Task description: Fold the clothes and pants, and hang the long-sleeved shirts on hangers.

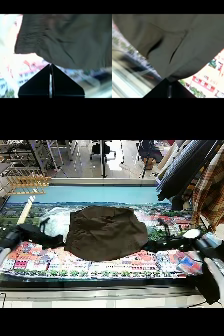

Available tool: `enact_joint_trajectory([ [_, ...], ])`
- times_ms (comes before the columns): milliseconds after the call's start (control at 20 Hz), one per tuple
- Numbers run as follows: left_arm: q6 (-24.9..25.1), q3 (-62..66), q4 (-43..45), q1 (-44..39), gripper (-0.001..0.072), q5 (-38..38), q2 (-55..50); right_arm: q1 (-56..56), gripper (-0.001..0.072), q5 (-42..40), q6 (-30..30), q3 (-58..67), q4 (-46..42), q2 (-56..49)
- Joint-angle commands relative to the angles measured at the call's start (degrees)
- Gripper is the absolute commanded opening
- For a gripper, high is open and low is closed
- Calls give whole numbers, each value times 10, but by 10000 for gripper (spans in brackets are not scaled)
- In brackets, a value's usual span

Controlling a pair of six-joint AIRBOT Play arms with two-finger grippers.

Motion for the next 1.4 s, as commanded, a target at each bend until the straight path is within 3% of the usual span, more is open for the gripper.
enact_joint_trajectory([
  [0, 73, 98, -14, 18, 4, 138, 108, 1, 11, 80, 25, 78, -68, 151],
  [200, 70, 173, -17, 11, 8, 181, 235, 1, 11, 14, 30, 195, -111, 295],
  [250, 63, 170, -16, -1, 78, 189, 250, 1, 11, 10, 33, 207, -111, 306],
  [300, 48, 157, -16, -21, 365, 193, 258, 1, 12, 13, 42, 209, -111, 307],
  [350, 18, 136, -16, -45, 558, 191, 261, 1, 12, 30, 57, 208, -113, 301],
  [450, -24, 60, -16, -107, 564, 173, 259, 1, 12, 57, 65, 199, -113, 283],
  [550, -59, -53, -16, -180, 564, 93, 259, 1, 12, 68, 77, 179, -112, 268],
  [700, -193, -216, -18, -289, 604, -119, 251, 1, 12, 68, 77, 138, -112, 260],
  [800, -281, -257, -18, -343, 610, -188, 223, 1, 12, 66, 74, 113, -113, 260],
  [1050, -294, -225, -71, -383, 610, -204, 88, 1, 13, 42, 67, 102, -113, 260],
  [1350, -296, -167, -116, -384, 608, -189, -16, 1, 13, 28, 0, 102, -114, 260],
])
